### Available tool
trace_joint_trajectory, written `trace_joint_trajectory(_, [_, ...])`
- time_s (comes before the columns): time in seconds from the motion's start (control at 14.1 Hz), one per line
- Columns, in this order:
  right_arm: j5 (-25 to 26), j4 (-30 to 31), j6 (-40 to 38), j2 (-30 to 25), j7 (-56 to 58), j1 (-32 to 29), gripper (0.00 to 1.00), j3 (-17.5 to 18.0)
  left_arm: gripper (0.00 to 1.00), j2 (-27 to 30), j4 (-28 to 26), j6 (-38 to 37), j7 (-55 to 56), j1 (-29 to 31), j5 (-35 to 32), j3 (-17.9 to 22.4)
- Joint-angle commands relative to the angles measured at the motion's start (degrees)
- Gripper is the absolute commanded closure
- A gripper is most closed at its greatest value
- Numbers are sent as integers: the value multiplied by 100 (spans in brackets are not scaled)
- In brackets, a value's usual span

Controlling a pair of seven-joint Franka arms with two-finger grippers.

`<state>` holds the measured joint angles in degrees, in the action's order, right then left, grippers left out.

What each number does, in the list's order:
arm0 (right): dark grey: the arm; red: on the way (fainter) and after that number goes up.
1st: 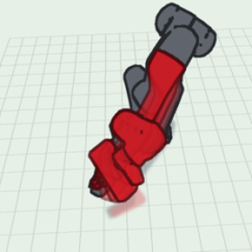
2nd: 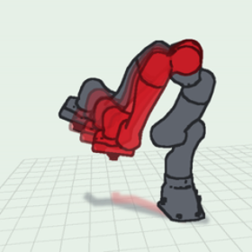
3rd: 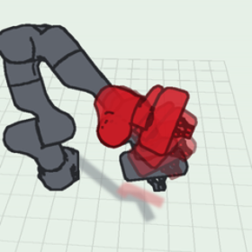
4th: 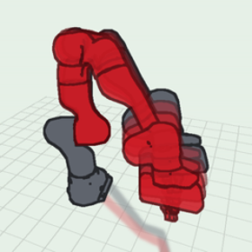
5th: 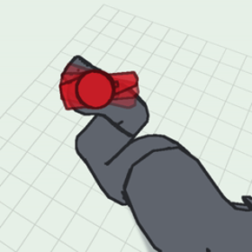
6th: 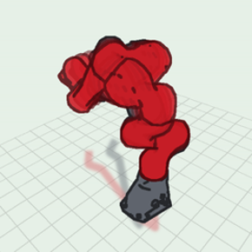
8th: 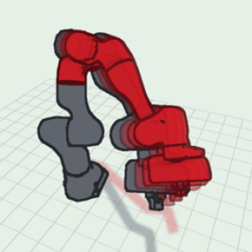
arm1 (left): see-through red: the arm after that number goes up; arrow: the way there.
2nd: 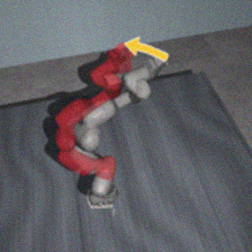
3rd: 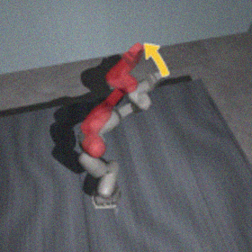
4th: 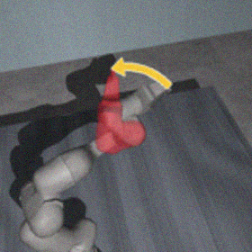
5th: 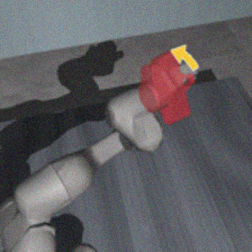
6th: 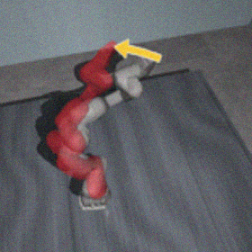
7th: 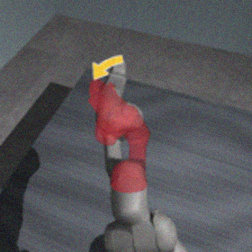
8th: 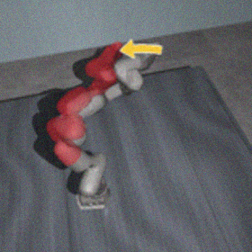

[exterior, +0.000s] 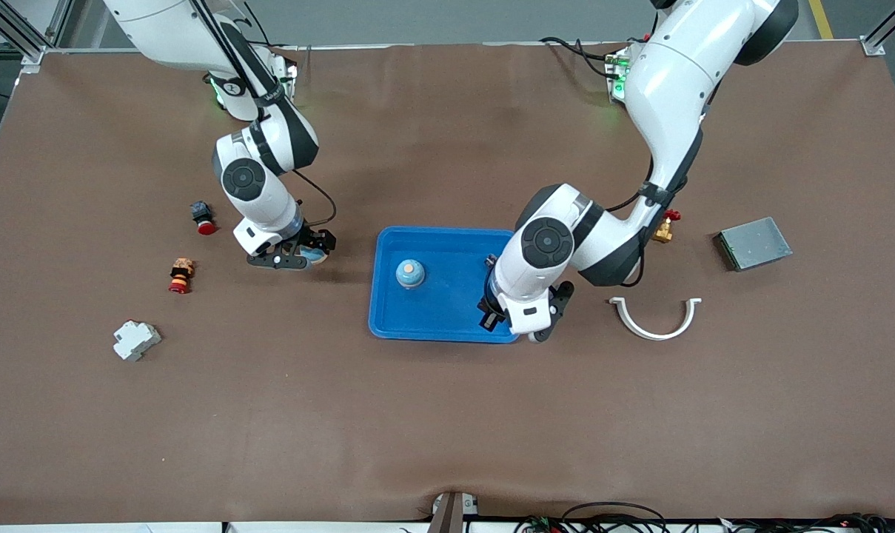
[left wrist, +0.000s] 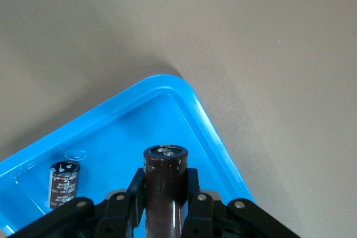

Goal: Place electrolytic capacitor and blue bell in tray
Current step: 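Lower the capacitor with the left gripper while the right gripper carries the bell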

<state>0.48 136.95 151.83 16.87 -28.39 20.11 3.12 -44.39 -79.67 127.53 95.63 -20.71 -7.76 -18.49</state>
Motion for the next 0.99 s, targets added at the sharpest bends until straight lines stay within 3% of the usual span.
trace_joint_trajectory(0.0, [-30, 148, 57, -149, 115, -122, 0, 66, 98, -122, 84, 175, 61, -99, 3, 82])
trace_joint_trajectory(0.92, [-21, 104, 259, 149, 115, -113, 0, 66, 98, -290, 84, 501, 166, -398, 12, 223])
